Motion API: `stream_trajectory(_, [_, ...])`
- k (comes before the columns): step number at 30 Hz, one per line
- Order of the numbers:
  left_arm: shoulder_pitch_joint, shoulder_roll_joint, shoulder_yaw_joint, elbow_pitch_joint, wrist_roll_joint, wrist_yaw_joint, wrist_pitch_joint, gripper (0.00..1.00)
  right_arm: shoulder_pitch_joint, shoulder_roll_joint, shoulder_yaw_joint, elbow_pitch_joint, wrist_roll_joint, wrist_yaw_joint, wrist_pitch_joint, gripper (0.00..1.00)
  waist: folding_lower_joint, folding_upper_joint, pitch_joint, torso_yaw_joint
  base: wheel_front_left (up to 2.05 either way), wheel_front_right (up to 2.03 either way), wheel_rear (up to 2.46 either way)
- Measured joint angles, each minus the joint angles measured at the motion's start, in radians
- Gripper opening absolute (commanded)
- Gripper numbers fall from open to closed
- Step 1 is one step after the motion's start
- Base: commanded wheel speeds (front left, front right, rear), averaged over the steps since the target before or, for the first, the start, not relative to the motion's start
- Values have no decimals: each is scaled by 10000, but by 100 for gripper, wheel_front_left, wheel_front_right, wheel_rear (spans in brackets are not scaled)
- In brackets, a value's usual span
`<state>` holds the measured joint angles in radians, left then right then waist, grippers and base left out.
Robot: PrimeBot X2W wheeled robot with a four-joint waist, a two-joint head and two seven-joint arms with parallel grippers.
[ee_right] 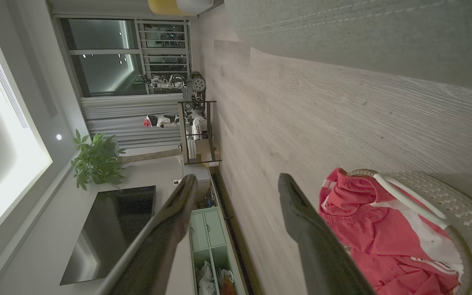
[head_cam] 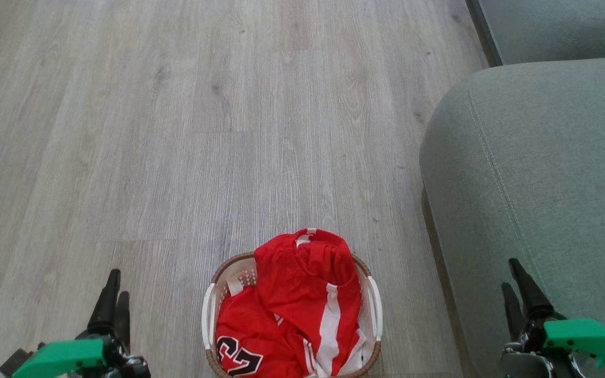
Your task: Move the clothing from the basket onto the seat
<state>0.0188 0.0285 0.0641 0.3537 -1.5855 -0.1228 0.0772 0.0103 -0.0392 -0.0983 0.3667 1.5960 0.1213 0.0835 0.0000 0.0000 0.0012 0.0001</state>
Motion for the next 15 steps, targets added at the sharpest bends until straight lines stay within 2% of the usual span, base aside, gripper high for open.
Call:
stream_trajectory(8, [1,0,-46,-313,690,107,-186,100,-1,0,38,-98,-506,0,-230,100,0,0,-7,5,0,0,0])
stream_trajectory(15, [3,2,-221,-715,1755,391,-433,100,-1,0,35,-395,-1615,0,-414,100,0,0,-8,13,0,0,0])
